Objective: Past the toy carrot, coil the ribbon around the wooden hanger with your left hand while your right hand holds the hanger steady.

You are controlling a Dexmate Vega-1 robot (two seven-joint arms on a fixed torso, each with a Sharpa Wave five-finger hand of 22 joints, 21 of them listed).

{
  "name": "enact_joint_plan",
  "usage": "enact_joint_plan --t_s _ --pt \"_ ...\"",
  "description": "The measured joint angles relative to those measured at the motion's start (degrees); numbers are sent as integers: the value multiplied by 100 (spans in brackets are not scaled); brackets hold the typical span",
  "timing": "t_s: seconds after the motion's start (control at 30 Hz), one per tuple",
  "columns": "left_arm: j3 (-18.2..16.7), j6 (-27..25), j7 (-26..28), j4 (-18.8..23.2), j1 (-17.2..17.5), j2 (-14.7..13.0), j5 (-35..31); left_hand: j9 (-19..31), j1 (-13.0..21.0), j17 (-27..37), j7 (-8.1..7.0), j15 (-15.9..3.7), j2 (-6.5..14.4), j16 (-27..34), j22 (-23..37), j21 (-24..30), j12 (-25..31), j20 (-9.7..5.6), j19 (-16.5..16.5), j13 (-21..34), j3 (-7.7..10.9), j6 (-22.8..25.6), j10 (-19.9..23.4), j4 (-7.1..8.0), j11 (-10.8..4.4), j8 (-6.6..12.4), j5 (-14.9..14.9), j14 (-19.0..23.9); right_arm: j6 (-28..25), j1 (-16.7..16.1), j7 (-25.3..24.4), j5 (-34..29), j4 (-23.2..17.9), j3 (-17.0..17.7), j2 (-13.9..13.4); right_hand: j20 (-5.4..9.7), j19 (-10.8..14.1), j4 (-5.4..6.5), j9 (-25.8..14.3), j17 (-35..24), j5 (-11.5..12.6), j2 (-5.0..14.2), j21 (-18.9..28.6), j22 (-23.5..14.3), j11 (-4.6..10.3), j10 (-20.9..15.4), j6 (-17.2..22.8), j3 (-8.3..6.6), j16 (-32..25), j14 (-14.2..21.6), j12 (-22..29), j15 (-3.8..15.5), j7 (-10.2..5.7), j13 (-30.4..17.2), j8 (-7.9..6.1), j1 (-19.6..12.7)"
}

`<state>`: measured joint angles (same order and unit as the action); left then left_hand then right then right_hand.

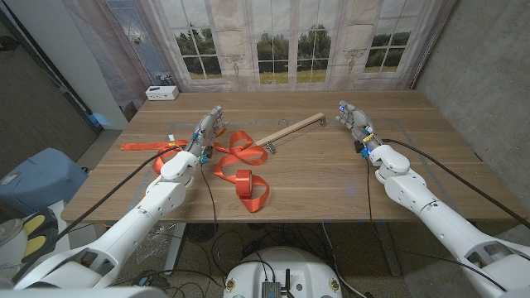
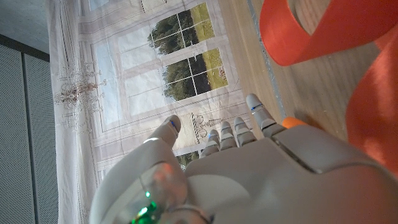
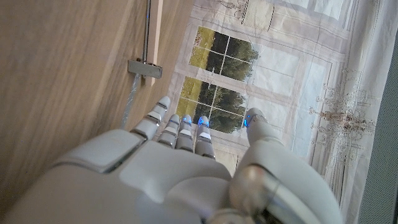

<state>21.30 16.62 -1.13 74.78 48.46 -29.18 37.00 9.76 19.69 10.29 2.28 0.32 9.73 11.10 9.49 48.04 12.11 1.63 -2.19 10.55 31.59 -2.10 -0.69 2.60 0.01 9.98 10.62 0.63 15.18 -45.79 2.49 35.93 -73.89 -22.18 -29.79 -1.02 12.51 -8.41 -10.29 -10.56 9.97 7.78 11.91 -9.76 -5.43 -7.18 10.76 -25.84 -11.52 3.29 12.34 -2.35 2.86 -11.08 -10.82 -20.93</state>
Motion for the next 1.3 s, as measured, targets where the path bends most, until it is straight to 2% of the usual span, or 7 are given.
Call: enact_joint_plan --t_s 0.43,0.53,0.8,1.3 --pt "19 -16 68 59 32 -41 -86 0 3 -1 -1 14 3 0 -1 9 0 0 0 0 23 1 2 -23 2 23 0 15 -371 315 -24 -325 -90 -203 -151 -31 31 -23 0 0 0 -6 0 1 -30 -92 20 -23 0 61 0 -61 -21 1 0 -38" --pt "20 -18 71 69 45 -47 -90 0 3 -11 40 31 3 0 -1 3 0 0 0 -1 23 42 22 -23 21 23 0 31 -465 389 -24 -404 -113 -251 -181 -33 29 -23 0 1 0 0 0 1 -17 -105 42 -23 0 115 0 -72 -42 1 -6 -44" --pt "17 -20 95 102 95 -61 -90 -1 3 -17 48 84 3 0 26 -18 0 63 2 -1 23 118 96 -23 95 58 0 84 -772 684 -21 -722 -158 -472 -267 -157 48 -23 1 1 0 9 0 -27 -31 -276 82 -23 -45 225 47 -163 -83 1 -22 -97" --pt "-6 -17 85 112 131 -72 -62 -1 3 -17 25 102 3 0 25 -80 0 93 33 -1 47 237 134 1 133 83 0 102 -1442 1219 -5 -1451 -277 -929 -376 -207 59 -40 1 -25 0 84 0 -26 33 -338 154 -40 -78 338 47 -72 -155 2 -22 -173"
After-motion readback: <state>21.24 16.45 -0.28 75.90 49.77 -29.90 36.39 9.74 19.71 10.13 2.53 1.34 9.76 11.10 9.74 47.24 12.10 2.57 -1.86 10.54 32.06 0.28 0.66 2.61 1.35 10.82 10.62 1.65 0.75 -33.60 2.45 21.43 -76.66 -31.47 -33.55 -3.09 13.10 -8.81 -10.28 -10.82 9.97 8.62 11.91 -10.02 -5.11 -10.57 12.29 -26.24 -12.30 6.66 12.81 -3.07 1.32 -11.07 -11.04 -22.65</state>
